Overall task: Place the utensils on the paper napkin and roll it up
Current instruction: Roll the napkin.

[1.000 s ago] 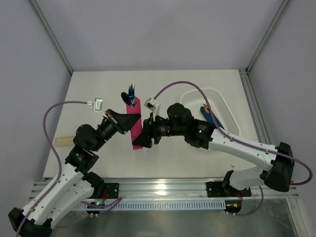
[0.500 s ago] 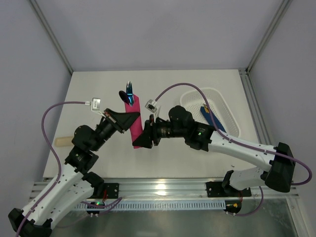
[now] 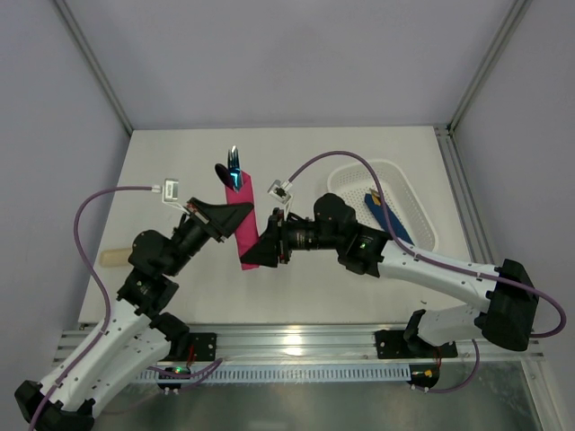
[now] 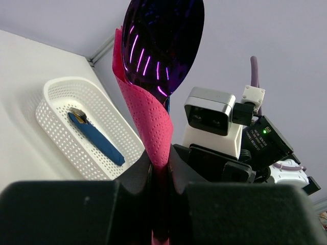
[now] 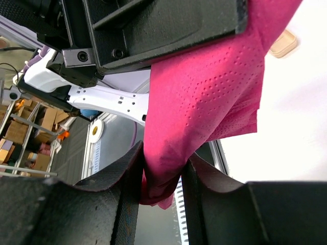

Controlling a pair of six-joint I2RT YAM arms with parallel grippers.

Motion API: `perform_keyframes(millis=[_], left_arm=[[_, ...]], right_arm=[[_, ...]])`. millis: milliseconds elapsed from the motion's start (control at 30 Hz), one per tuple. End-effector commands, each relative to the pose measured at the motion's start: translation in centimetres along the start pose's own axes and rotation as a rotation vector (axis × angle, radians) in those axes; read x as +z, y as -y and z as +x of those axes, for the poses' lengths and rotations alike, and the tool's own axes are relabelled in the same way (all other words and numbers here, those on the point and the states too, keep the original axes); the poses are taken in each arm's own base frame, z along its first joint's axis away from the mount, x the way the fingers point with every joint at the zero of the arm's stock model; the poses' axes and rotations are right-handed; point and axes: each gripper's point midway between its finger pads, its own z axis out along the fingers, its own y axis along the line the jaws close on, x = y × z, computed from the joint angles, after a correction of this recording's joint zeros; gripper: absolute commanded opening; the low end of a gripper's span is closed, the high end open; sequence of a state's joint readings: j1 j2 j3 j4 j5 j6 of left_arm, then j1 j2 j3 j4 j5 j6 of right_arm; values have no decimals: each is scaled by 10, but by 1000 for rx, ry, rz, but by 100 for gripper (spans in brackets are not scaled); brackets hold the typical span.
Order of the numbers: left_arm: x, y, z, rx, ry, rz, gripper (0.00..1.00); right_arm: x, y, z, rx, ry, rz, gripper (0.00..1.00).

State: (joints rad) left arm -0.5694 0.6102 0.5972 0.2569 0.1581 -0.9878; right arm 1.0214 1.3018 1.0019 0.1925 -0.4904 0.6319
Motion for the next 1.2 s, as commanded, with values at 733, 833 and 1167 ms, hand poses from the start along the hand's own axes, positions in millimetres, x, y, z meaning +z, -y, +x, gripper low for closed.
perform_keyframes(millis=[733, 833, 1167], left_arm=[[-1, 21, -17, 6, 69, 77, 0], [-2, 20, -15, 7, 61, 70, 0], [-5, 8, -3, 46, -9, 11, 0]], right_arm=[[2, -26, -16, -73, 41, -123, 4], [0, -27, -18, -92, 51, -127, 4], [-9, -28, -18, -125, 55, -152, 4]])
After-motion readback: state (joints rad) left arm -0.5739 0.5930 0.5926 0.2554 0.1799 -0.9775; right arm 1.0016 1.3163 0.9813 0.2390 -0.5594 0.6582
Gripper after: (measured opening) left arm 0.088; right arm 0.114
